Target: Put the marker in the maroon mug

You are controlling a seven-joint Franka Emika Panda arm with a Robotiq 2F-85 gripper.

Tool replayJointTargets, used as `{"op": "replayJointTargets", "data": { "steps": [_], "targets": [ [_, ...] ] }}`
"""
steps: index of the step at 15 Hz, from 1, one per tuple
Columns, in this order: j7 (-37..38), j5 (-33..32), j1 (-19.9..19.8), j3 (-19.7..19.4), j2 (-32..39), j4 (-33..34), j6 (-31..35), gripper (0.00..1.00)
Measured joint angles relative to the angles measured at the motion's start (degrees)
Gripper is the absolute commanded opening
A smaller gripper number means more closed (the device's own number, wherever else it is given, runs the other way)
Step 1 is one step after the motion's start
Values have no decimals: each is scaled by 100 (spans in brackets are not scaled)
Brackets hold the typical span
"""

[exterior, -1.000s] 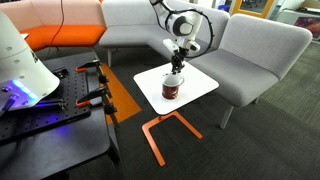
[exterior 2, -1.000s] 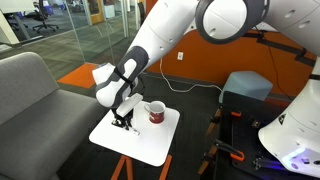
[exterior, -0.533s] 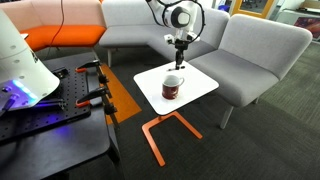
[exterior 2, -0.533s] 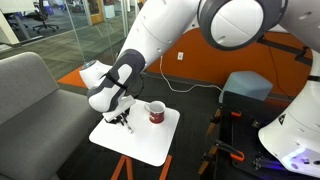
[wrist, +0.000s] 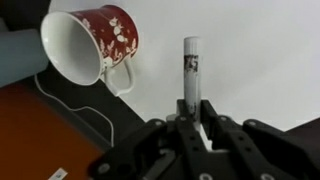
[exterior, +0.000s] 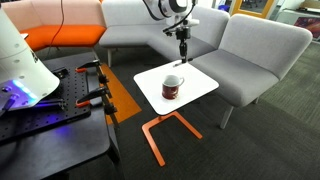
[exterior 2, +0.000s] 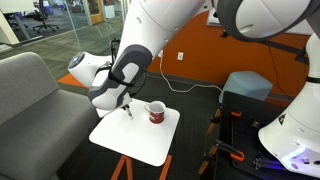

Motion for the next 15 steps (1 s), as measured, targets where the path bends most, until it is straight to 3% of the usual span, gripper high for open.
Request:
{"op": "replayJointTargets", "data": {
  "steps": [6,15],
  "targets": [
    [2439,-962,478,-394,-164,-569,-1,5],
    [5939,-2086,823,-665,-619,-1344,-289,5]
  ]
}}
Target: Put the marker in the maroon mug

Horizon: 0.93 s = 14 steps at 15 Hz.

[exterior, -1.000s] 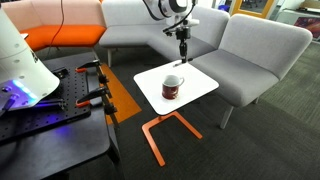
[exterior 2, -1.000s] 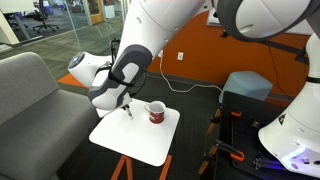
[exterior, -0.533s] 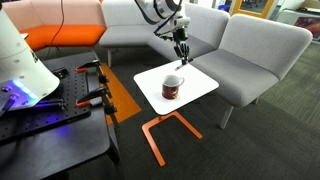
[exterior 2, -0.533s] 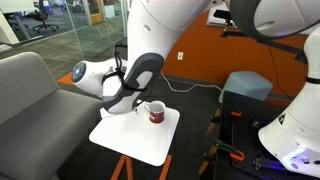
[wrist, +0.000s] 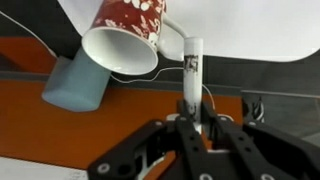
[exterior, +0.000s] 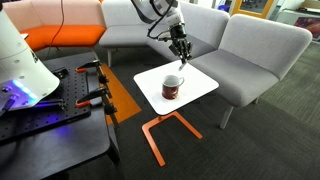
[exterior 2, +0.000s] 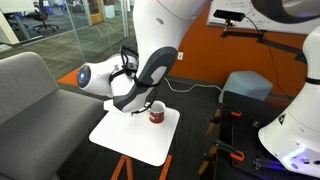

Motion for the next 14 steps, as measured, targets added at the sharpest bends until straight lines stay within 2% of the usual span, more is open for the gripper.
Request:
{"op": "replayJointTargets", "data": {
  "steps": [4,6,10,14],
  "targets": [
    [1377,-464,58,3,-431,-428,-751,5],
    [1839,-579,-1,112,-629,-645,-1108,5],
    [2293,-725,-405,626,-781,-945,-1289,5],
    [2372,-873,-855,1034,-732,-1026,-1291,5]
  ]
}}
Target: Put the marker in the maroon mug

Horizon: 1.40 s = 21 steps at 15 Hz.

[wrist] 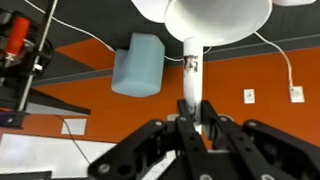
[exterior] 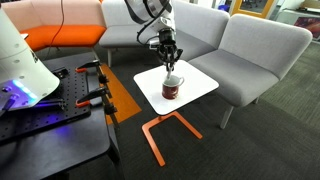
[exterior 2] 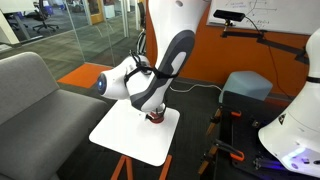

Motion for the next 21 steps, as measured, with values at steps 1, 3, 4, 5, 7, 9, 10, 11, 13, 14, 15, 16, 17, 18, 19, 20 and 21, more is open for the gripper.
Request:
{"op": "replayJointTargets", "data": {
  "steps": [1,3,4,5,7,9,10,11,13,14,15,16,17,18,19,20,21],
  "targets": [
    [0,-35,-88,62,11,4,0,5],
    [0,-71,-221,164,38,35,0,5],
    [0,-71,-279,224,59,54,0,5],
    [0,-71,-323,280,94,75,0,5],
    [-4,-71,-404,394,212,142,4,5],
    [-14,-71,-443,464,359,252,4,5],
    [-25,-71,-452,482,436,321,5,7],
    [-34,-72,-457,493,500,385,5,44],
    [-65,-89,-461,515,598,515,19,50],
    [-79,-120,-461,527,623,565,30,59],
    [-91,-169,-454,536,629,603,33,66],
    [-104,-232,-441,539,629,633,33,74],
    [-123,-288,-428,542,621,653,33,81],
    [-133,-314,-419,547,595,656,33,88],
    [-146,-320,-415,558,551,649,33,96],
    [-157,-320,-418,580,483,624,33,100],
    [-166,-320,-427,617,381,578,37,100]
  ]
}}
